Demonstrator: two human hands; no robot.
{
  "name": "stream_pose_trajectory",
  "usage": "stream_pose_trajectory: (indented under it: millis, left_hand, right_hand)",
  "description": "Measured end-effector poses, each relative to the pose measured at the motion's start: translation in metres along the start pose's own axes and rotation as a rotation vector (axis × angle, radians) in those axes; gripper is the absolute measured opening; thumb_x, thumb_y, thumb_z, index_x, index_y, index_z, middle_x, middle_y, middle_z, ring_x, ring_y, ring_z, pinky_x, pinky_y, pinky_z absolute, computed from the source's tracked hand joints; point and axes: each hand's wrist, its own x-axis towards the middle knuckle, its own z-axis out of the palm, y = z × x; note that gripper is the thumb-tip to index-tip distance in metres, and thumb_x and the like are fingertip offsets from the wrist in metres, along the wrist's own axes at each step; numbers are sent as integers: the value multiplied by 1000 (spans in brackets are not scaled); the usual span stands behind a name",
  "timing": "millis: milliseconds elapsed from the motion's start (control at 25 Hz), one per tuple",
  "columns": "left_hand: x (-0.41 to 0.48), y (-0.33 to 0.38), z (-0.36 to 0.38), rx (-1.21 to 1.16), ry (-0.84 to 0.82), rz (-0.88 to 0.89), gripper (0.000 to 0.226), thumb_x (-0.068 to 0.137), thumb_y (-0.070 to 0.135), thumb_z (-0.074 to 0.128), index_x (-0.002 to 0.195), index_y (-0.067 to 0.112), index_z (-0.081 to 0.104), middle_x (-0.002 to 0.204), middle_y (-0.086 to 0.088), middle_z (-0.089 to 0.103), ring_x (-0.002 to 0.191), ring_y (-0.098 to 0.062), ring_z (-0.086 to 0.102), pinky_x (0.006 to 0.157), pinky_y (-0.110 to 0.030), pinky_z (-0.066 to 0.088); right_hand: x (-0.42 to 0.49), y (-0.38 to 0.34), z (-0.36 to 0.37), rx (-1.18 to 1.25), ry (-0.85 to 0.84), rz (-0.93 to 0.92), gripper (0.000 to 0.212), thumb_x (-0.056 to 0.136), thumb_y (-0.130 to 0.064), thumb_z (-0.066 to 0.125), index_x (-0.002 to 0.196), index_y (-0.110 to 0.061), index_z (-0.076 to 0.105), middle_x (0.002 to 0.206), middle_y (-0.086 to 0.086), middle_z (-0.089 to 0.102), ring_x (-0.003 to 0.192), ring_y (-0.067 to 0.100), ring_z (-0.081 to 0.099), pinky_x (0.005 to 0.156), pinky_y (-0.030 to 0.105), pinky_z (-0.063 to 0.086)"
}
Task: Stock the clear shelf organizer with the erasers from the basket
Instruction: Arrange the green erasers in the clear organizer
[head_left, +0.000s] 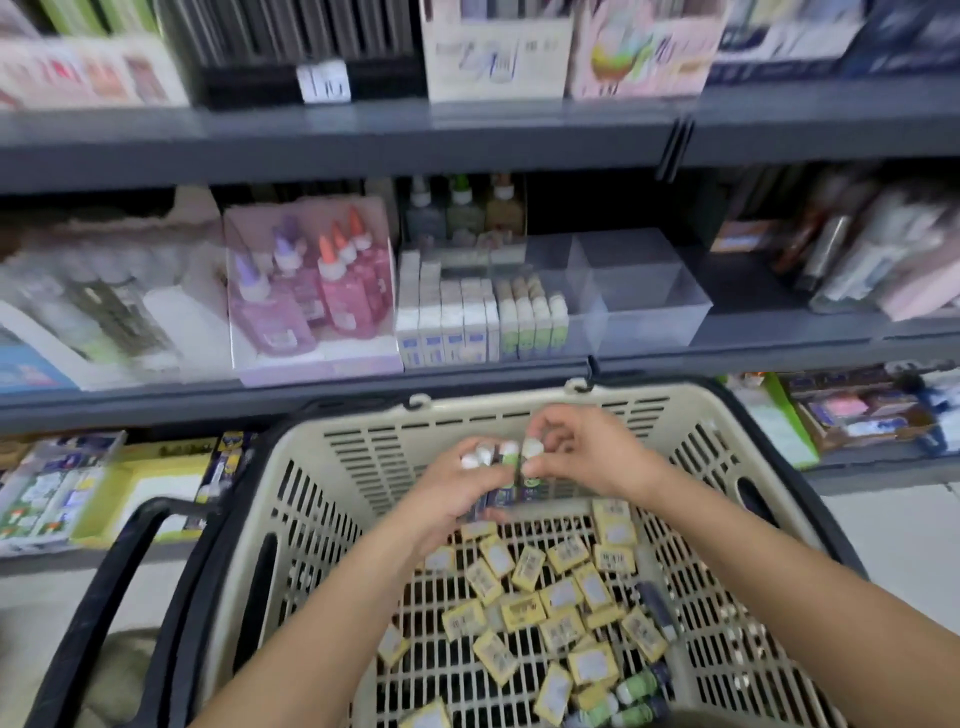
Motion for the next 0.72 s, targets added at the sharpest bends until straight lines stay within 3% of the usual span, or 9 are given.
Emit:
stream_pose_trajectory:
  millis: [120,280,360,520,600,720]
  left_hand:
    - [-2,44,0,-69,73,111,32,84,3,64,114,3,53,87,-10,72,72,-17,70,55,-30,57]
    - [5,96,0,-217,168,241,56,83,-1,63,134,1,39,87,-13,69,70,-16,70,55,-30,57]
    - [9,112,-1,-275,209,268,59,84,-2,62,136,5,35,88,-15,66,67,-18,69,54,-30,57]
    - [15,122,-8,-246,235,272,63,85,-1,61,140,2,31,116,-27,57,77,-23,67,56,-31,59]
    - [16,119,-11,-210,244,264,62,85,0,61,140,0,31,117,-27,56,80,-23,67,59,-31,59]
    - [19,116,-14,-178,249,249,61,86,0,61,139,-2,32,108,-22,59,80,-22,68,63,-33,60]
  right_hand:
    - [14,-14,-49,10,177,-24,26,66,-26,82,65,-31,57,58,-13,57,58,2,58,64,25,48]
    - [47,-29,-106,-22,502,-54,24,69,-21,79,65,-32,58,62,-12,57,64,9,60,68,24,51]
    - [67,-32,-120,-131,568,-51,17,74,-23,75,72,-25,59,69,-5,61,70,14,60,66,24,47]
    - [106,-35,-121,-366,465,2,11,81,-22,68,87,-17,61,86,3,65,85,22,60,75,27,46]
    - [122,-37,-117,-496,308,116,12,86,-26,63,95,-18,62,97,3,66,93,24,60,82,29,48]
    - [134,-37,-111,-655,105,125,21,93,-22,50,109,-16,62,118,6,62,108,28,57,94,32,45]
